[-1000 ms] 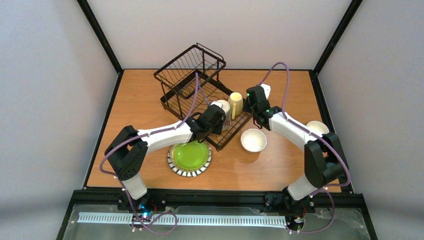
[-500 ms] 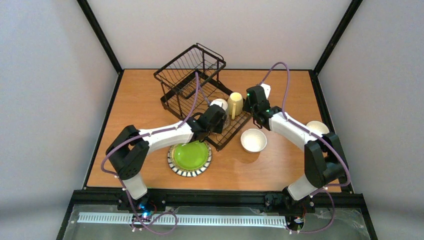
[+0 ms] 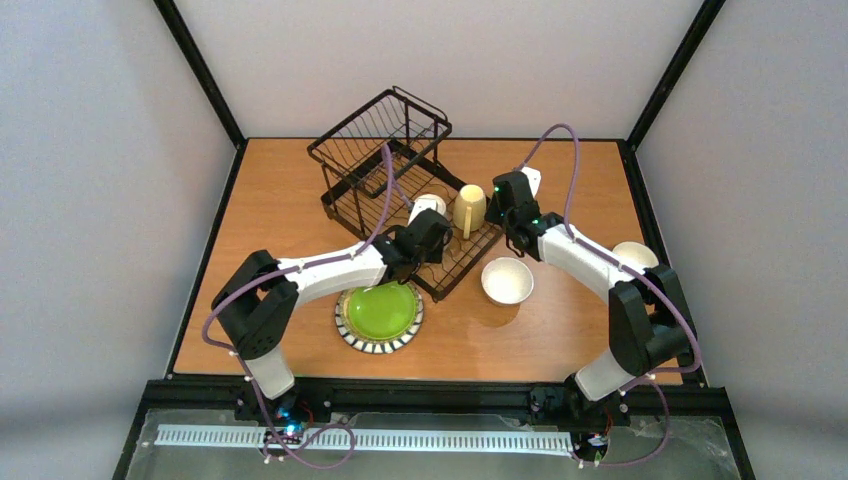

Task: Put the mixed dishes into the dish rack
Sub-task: Move the cup from the dish rack.

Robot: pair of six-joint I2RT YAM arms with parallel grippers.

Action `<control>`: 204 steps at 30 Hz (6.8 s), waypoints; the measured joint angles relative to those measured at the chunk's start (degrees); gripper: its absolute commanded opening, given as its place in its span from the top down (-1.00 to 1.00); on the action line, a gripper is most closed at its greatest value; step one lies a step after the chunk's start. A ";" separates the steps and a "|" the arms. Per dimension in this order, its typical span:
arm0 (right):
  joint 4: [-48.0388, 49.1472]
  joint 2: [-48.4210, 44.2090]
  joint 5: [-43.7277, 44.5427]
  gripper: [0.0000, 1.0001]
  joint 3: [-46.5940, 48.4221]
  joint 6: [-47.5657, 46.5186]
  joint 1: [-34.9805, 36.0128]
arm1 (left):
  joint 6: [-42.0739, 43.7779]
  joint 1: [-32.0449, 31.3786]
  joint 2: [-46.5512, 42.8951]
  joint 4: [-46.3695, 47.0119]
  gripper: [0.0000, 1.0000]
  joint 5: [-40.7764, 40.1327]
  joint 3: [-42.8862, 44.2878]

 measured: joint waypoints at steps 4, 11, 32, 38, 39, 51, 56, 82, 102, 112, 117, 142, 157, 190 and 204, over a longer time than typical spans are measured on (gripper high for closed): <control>0.09 0.00 -0.07 -0.47 -0.07 0.02 0.00 | -2.29 0.00 0.00 -0.26 0.62 -2.14 -0.20; 0.09 0.00 -0.22 -0.47 -0.11 0.00 -0.04 | -6.19 0.00 0.37 -1.09 0.64 -6.58 -0.07; 0.13 -0.61 -0.68 -0.47 -0.90 0.00 -0.04 | -21.62 -0.02 15.78 -14.01 0.71 -20.94 19.67; 0.15 -0.70 -1.09 -0.47 -0.98 0.02 -0.17 | -27.96 -0.02 16.65 -19.32 0.71 -25.44 21.05; 0.17 -0.70 -1.11 -0.47 -0.98 0.02 -0.20 | -29.09 -0.02 16.65 -20.31 0.71 -26.18 21.05; 0.52 -0.70 -1.31 -0.47 -1.18 0.02 -0.26 | -37.68 0.22 16.72 -27.69 0.67 -31.15 21.05; 0.55 -0.70 -1.57 -0.47 -1.40 -0.04 -0.26 | -40.35 0.83 16.72 -29.59 0.65 -31.89 21.05; 0.50 -0.70 -2.34 -0.48 -1.40 -1.07 -0.26 | -38.84 4.66 17.55 -27.85 0.53 -32.94 21.29; 0.50 -0.70 -2.34 -0.48 -1.40 -1.31 -0.26 | -38.86 5.20 21.24 -28.72 -0.57 -31.45 27.50; 0.50 -0.70 -2.36 -0.47 -1.40 -1.31 -0.26 | -39.21 4.87 21.24 -31.04 -0.85 -31.01 28.24; 0.46 -0.70 -2.36 -0.47 -1.46 -1.36 -0.26 | -39.01 4.15 21.24 -32.74 -0.87 -31.12 28.63; -0.83 -1.60 -2.34 -0.47 -1.46 -3.10 -0.24 | -35.30 -0.24 11.43 -33.70 -0.89 -38.42 28.74; -0.90 -3.10 -0.44 -0.46 -1.46 -3.19 -0.24 | -17.55 -4.13 11.43 -31.85 -0.87 -44.83 22.47; -1.73 -8.83 0.46 -0.46 -2.67 -1.86 -4.59 | -27.32 -6.19 27.91 -62.47 -0.88 -57.59 29.75; -1.86 -10.36 0.48 -0.46 -2.78 -1.81 -4.59 | -26.38 -6.54 30.47 -66.62 -0.98 -61.35 32.83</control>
